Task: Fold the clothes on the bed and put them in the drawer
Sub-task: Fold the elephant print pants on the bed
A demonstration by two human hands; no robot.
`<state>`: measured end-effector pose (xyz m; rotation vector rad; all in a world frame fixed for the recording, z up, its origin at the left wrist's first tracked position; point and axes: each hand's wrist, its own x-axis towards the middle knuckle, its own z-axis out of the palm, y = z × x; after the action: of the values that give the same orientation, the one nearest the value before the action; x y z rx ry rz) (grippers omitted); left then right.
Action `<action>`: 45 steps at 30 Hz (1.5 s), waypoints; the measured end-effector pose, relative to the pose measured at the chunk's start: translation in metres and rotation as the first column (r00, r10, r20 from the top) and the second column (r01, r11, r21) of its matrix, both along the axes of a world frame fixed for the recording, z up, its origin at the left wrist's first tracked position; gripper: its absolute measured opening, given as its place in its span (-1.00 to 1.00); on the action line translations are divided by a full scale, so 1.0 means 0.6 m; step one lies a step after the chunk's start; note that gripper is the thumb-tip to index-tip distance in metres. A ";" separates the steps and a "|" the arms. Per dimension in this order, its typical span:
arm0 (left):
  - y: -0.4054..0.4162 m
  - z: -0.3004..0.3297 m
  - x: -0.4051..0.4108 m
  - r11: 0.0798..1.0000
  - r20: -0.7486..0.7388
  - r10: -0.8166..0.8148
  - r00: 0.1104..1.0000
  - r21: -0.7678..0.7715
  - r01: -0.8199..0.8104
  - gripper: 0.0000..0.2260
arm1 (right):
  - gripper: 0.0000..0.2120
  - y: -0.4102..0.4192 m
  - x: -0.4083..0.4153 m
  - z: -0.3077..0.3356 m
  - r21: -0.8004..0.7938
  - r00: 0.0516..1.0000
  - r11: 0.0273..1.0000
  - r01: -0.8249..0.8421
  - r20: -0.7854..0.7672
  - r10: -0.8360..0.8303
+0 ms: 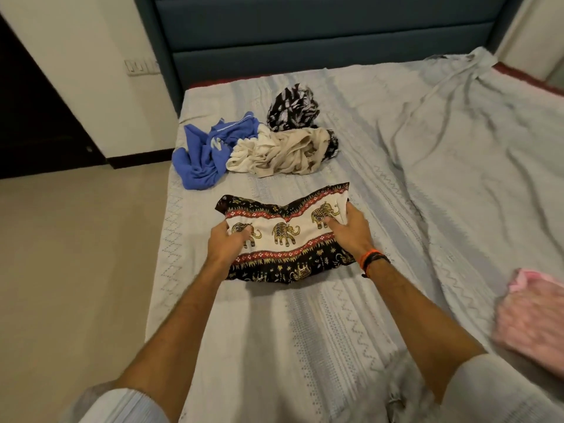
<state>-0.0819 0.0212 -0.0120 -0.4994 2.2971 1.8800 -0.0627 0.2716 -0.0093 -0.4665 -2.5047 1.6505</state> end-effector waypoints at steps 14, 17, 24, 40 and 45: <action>0.445 0.043 0.129 0.870 0.014 -0.482 0.876 0.129 0.477 -0.86 | -0.68 0.398 0.322 0.073 0.080 0.889 0.886 0.457 -0.029 -0.456; 0.542 0.039 0.168 0.812 0.030 -0.573 0.819 0.153 0.563 -0.86 | -0.68 0.470 0.402 0.071 0.096 0.838 0.833 0.545 -0.031 -0.545; 0.692 0.038 0.234 0.692 0.042 -0.718 0.695 0.153 0.705 -0.90 | -0.71 0.581 0.528 0.056 0.071 0.737 0.734 0.676 -0.031 -0.676; 0.795 -0.066 0.306 -0.055 0.129 -0.989 0.077 -0.788 0.613 -0.24 | -0.19 0.602 0.544 -0.080 0.661 0.847 0.704 0.260 0.193 -0.495; 0.797 -0.114 0.309 -0.116 0.189 -0.981 0.039 -0.741 0.662 -0.27 | -0.23 0.589 0.543 -0.144 0.697 0.834 0.659 0.283 0.161 -0.528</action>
<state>0.1037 0.4997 -0.0803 1.4146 2.2747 0.3093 0.2632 0.6252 -0.0958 -1.2054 -2.6901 0.4833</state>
